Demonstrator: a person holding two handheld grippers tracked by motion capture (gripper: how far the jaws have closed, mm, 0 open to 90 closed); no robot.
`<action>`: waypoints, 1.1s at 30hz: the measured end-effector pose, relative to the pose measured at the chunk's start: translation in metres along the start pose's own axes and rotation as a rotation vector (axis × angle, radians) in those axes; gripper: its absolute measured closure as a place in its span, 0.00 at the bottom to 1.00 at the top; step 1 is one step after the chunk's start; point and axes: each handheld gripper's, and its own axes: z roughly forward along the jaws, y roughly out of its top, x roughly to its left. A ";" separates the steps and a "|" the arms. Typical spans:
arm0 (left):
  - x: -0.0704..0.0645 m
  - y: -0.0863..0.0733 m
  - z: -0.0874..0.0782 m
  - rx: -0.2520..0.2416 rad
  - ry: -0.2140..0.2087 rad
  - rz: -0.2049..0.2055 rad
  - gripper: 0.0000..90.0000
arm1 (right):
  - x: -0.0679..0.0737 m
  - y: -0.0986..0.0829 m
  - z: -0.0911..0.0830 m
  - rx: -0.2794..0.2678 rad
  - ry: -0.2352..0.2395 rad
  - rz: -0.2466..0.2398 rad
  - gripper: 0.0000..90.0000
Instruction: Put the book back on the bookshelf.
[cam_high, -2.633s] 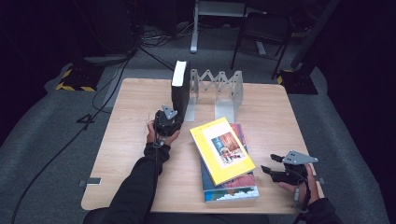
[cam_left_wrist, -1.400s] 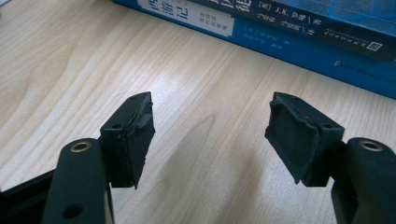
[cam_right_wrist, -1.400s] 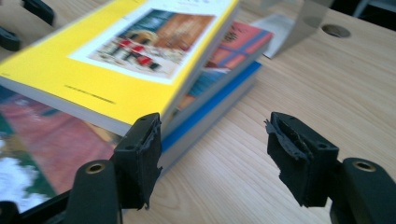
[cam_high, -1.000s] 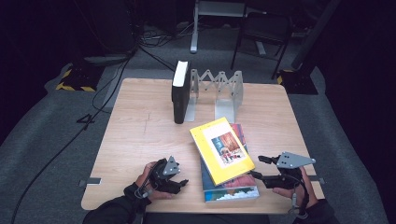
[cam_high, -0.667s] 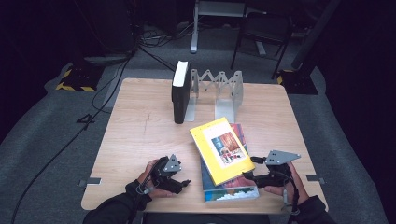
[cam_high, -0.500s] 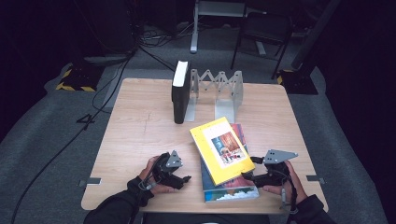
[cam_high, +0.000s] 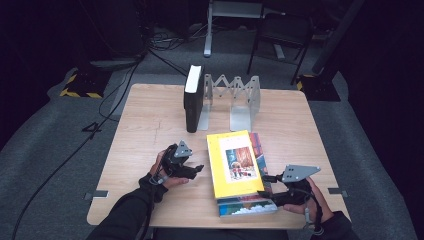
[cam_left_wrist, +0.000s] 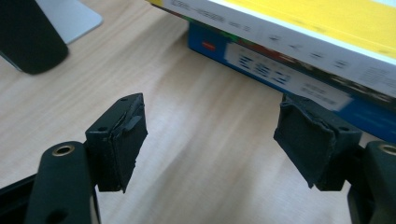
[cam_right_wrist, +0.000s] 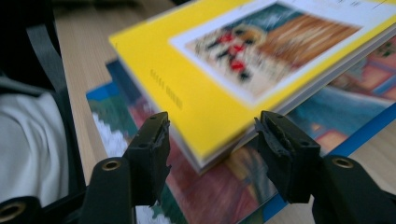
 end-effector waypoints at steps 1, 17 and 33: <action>0.001 0.001 0.002 -0.006 -0.006 -0.007 0.29 | -0.003 0.005 -0.003 -0.013 -0.006 0.014 0.46; 0.015 0.022 0.025 -0.012 -0.002 -0.010 0.30 | -0.045 0.029 0.044 0.168 0.030 0.121 0.30; 0.025 0.033 0.037 -0.017 0.009 -0.010 0.42 | -0.051 0.032 0.048 0.125 0.072 0.095 0.38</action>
